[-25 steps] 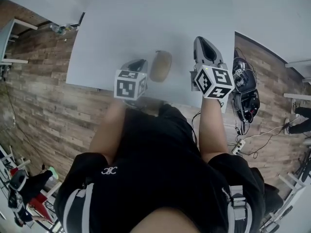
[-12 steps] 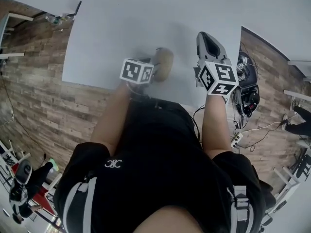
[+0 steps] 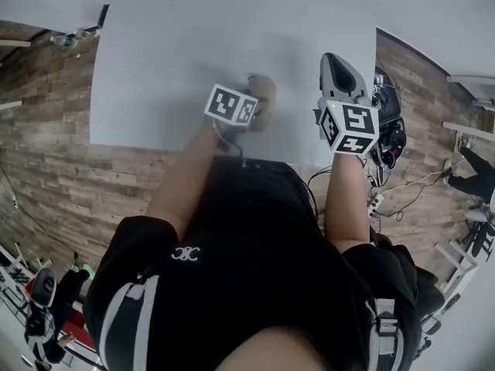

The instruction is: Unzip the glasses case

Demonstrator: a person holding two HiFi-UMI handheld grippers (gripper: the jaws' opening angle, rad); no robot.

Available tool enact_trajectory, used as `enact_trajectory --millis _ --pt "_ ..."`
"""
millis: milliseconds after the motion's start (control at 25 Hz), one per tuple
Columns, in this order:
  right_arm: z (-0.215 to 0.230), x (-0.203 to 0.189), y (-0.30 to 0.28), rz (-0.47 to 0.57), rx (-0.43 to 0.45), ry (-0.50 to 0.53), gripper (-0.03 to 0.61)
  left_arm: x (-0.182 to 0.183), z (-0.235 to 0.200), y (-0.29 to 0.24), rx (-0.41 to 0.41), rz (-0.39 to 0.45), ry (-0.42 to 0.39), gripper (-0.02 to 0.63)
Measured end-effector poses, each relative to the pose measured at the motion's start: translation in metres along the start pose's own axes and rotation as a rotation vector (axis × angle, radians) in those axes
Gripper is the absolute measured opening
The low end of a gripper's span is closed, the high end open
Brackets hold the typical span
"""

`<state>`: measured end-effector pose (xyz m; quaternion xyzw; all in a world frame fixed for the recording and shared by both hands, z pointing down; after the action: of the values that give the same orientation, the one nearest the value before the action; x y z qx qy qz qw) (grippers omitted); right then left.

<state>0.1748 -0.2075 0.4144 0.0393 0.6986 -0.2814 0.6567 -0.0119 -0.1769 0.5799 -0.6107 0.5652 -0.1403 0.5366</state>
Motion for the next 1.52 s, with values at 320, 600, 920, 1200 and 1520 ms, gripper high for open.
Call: enact_trajectory --millis 320,600,920,1200,1520 --pt "-0.009 0.007 0.000 -0.020 -0.031 0.062 0.015 0.008 0.011 -0.024 -0.108 -0.088 -0.017 0.331" --pt "-0.004 0.010 0.016 -0.014 -0.070 0.037 0.015 -0.003 0.043 -0.048 -0.210 -0.168 -0.030 0.339" --pt "0.008 0.004 0.044 0.002 -0.115 -0.005 0.015 -0.001 0.058 -0.036 -0.161 -0.034 -0.290 0.318" --pt "-0.010 0.009 0.043 0.064 0.077 -0.031 0.016 0.048 0.053 0.024 -0.252 0.332 -0.285 0.313" --pt "-0.057 0.040 0.036 0.132 0.493 -0.016 0.187 0.070 0.070 0.098 -0.376 0.610 -0.414 0.311"
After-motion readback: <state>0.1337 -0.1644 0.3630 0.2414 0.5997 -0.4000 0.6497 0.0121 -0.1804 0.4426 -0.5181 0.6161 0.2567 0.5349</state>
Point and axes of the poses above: the fingertips, and each gripper's own axes: y backward along the fingers, z to its right, x out of its top, the point moved 7 cm from there along y, backward along the fingers, and after that the axes turned 8 degrees about x, right-handed, at the moved point
